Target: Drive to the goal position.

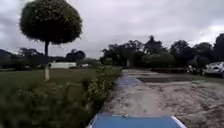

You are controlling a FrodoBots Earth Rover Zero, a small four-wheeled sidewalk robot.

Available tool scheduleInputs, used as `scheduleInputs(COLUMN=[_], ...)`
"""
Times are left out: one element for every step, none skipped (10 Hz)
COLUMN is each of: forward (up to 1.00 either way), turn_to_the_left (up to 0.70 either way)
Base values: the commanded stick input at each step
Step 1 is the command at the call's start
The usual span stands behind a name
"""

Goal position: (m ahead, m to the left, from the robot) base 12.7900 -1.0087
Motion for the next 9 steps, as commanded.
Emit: scheduleInputs(forward=[0.50,0.50,0.50,0.50,0.50,0.50,0.50,0.50,0.50], turn_to_the_left=[0.00,0.00,0.00,0.00,0.00,0.00,0.00,0.00,0.00])
